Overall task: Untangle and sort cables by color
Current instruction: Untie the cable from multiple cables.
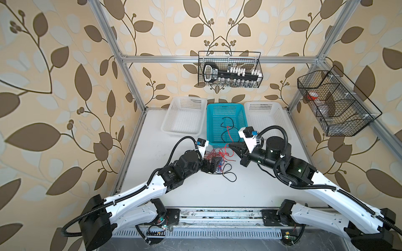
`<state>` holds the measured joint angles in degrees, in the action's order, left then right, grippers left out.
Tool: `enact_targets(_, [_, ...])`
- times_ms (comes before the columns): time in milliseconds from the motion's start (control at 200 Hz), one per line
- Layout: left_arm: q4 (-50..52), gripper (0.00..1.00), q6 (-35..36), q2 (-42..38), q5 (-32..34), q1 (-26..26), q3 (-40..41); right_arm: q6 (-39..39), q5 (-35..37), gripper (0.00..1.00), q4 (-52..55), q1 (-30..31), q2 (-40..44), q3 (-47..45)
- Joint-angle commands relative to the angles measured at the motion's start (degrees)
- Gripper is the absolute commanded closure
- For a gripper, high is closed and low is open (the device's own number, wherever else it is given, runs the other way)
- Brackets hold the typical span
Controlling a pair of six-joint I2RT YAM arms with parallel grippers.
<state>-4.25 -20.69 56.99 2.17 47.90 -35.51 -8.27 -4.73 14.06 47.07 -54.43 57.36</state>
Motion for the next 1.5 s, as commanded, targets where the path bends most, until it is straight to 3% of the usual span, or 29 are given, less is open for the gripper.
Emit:
enact_targets(0, [-4.48, 0.03, 1.57, 0.39, -1.35, -0.33, -0.57, 0.35, -1.93, 1.0, -2.26, -0.22, 0.74, -0.45])
enact_targets(695, [-11.74, 0.29, 1.35, 1.46, 1.75, -0.35, 0.79, -3.06, -8.48, 1.0, -7.91, -0.22, 0.67, 0.03])
enact_targets(775, [-12.95, 0.35, 1.44, 1.28, 1.94, -0.35, 0.9, -3.28, -8.44, 1.0, -8.18, -0.27, 0.19, 0.13])
enact_targets(965, [-12.8, 0.65, 2.0, 1.86, 3.27, -0.35, 0.09, -3.42, -7.84, 1.0, -7.96, -0.22, -0.31, 0.07])
enact_targets(1270, [-9.21, 1.0, 1.64, 2.26, 6.14, -0.35, -0.23, -2.36, -0.74, 1.0, -4.86, -0.22, 1.07, -0.97])
enact_targets(1494, [-3.57, 1.0, -0.57, -0.54, 12.13, -0.35, 1.42, -2.83, 11.27, 1.0, 1.02, -3.04, 3.3, -3.91])
